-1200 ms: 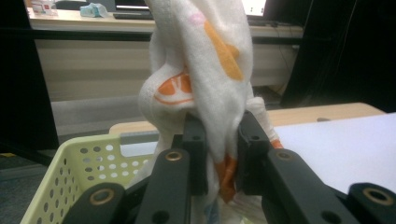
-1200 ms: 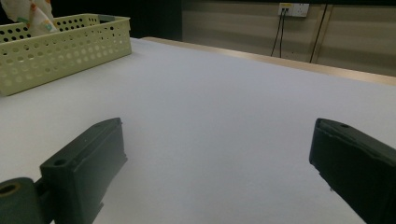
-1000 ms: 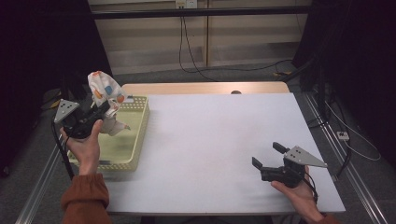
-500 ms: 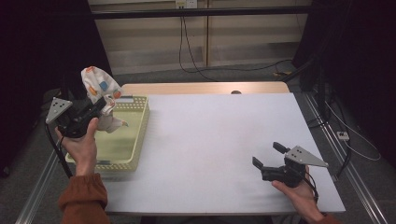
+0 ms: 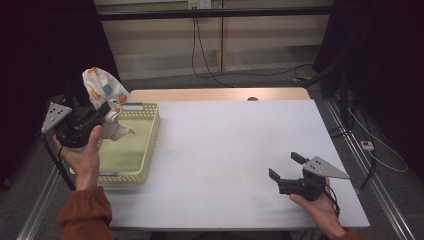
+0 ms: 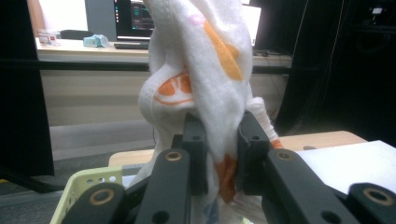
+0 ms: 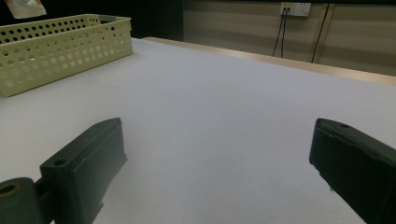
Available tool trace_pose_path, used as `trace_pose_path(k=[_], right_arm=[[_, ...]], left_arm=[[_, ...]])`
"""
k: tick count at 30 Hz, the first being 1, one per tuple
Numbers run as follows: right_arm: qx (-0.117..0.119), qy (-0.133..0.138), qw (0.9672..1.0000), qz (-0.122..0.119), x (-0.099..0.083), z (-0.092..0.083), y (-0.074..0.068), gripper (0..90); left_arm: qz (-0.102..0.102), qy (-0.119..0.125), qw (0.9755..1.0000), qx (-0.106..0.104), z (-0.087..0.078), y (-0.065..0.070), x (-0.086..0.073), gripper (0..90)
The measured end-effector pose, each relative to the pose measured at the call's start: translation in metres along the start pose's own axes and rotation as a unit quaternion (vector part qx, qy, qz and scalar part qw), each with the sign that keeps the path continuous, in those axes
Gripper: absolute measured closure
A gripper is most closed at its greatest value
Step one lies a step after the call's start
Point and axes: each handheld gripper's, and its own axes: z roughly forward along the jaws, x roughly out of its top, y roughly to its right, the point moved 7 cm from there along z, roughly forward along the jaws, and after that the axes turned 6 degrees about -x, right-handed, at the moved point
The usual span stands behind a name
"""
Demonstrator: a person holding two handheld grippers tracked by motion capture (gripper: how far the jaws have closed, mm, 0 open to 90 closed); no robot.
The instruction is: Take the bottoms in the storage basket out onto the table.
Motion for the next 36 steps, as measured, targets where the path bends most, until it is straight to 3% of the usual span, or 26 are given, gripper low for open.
trace_pose_path(k=[7,12,15,36], right_arm=[[-0.005,0.001,1.0,0.005,-0.001,-0.003,0.002,3.3],[-0.006,0.002,1.0,0.004,-0.001,-0.005,0.002,3.4],[-0.007,0.002,1.0,0.005,-0.001,-0.005,0.002,3.3],[-0.005,0.001,1.0,0.003,-0.001,-0.003,0.001,3.3]], left_arm=[[-0.009,0.013,0.9998,-0.007,-0.002,0.003,0.01,77.5],[-0.003,0.014,0.9998,-0.016,-0.003,0.009,0.014,77.5],[0.005,0.014,0.9999,-0.007,-0.004,0.011,0.015,77.5],[0.003,0.007,0.9989,-0.045,-0.004,0.032,0.023,77.4]])
